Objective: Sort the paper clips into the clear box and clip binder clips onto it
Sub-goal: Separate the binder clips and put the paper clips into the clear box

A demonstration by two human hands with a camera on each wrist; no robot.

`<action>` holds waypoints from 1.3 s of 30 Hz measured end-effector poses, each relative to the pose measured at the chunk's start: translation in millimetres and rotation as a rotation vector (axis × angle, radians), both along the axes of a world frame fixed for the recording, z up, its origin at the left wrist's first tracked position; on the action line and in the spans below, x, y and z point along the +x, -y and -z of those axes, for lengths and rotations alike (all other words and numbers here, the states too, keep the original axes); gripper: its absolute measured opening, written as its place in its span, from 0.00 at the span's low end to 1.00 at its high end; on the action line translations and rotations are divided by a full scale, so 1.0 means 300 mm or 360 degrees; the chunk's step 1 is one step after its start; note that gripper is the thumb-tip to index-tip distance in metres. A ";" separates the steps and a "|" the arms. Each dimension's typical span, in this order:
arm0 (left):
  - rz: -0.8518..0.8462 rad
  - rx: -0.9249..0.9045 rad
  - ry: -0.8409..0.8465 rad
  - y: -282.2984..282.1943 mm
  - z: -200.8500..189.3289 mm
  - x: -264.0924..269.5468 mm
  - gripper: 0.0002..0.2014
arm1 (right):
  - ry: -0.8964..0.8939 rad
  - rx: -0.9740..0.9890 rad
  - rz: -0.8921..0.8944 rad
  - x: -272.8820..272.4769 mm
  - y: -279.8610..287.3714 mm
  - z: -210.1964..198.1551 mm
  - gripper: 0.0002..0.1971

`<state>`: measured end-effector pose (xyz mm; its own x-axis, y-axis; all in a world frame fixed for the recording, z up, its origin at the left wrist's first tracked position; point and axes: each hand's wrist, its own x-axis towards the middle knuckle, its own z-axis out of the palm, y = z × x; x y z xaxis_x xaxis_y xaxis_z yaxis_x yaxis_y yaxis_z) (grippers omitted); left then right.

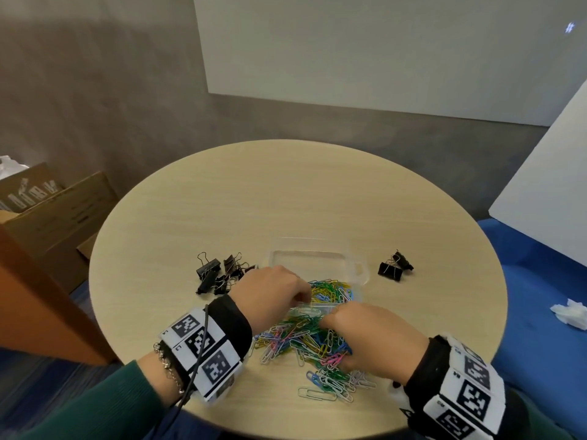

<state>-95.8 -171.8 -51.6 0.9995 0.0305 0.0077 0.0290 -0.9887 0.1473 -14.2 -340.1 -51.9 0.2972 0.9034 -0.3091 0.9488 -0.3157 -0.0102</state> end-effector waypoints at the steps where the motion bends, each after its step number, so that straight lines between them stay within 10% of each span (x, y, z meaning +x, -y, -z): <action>1: 0.0001 -0.0003 0.0000 0.001 -0.001 -0.001 0.10 | 0.0037 0.0022 -0.0016 -0.008 -0.001 0.001 0.22; 8: 0.0013 -0.0201 -0.0124 -0.016 -0.042 -0.021 0.11 | 0.0067 0.0078 -0.0011 -0.006 -0.015 -0.004 0.12; 17: -0.0213 -0.0217 0.0028 -0.133 -0.104 -0.120 0.08 | -0.0565 0.0311 0.0147 0.095 0.016 -0.104 0.03; 27: -0.0218 -0.0097 -0.0242 0.030 0.023 -0.217 0.21 | -0.0651 0.0941 0.0251 0.124 -0.004 -0.146 0.10; 39: -0.0110 -0.0143 -0.0226 0.076 0.075 -0.237 0.23 | -0.0245 0.0055 0.0457 0.173 0.091 -0.094 0.23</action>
